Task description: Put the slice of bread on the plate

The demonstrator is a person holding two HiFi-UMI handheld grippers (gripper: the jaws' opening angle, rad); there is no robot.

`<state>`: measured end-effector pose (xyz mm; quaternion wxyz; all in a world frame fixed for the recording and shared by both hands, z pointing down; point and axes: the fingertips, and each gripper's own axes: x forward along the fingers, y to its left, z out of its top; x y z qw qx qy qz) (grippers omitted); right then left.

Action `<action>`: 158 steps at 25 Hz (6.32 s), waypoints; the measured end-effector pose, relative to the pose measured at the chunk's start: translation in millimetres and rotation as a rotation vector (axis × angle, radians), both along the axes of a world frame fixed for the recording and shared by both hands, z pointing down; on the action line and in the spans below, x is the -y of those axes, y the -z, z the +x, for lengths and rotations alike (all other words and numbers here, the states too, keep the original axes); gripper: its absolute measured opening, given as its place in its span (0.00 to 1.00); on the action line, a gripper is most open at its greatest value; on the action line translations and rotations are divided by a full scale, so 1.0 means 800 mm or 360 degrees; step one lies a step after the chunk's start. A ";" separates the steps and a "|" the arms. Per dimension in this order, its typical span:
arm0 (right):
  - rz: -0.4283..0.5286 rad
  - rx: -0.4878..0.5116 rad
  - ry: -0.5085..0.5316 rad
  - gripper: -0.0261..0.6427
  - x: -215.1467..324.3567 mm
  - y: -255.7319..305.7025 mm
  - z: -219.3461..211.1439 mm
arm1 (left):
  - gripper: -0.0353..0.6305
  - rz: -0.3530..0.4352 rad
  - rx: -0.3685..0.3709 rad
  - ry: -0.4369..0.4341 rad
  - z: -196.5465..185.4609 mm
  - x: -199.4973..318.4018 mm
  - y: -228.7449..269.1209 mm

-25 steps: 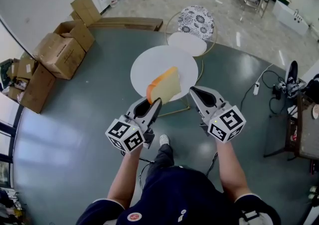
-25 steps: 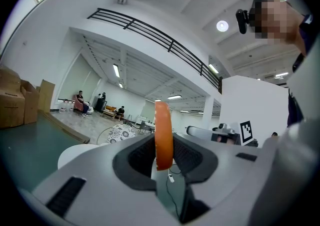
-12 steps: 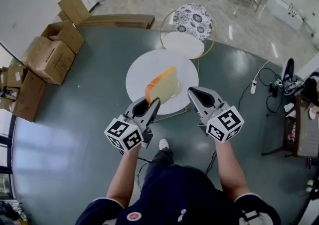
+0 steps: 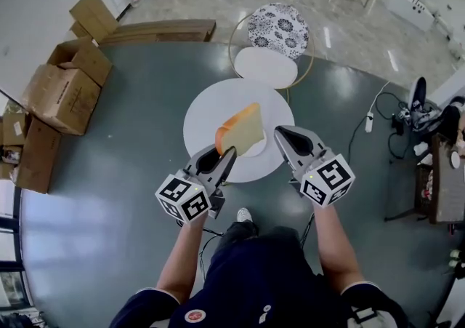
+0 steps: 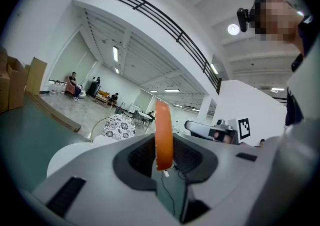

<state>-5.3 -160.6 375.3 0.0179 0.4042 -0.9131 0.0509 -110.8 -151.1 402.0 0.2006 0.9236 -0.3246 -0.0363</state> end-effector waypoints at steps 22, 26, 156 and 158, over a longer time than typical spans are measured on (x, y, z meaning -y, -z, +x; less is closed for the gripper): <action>-0.0223 -0.0038 0.0097 0.05 0.055 -0.094 0.011 | 0.20 -0.0391 -0.0054 0.0073 0.023 0.034 -0.104; -0.0268 -0.0075 0.0123 0.05 0.059 -0.119 0.016 | 0.20 -0.0515 -0.0079 0.0090 0.033 0.037 -0.136; 0.0085 -0.0071 0.0217 0.05 0.050 0.005 0.000 | 0.06 0.0325 0.0300 0.0145 0.079 0.051 0.040; 0.0091 -0.0058 0.0227 0.05 0.050 0.009 -0.002 | 0.06 0.0324 0.0293 0.0144 0.079 0.051 0.041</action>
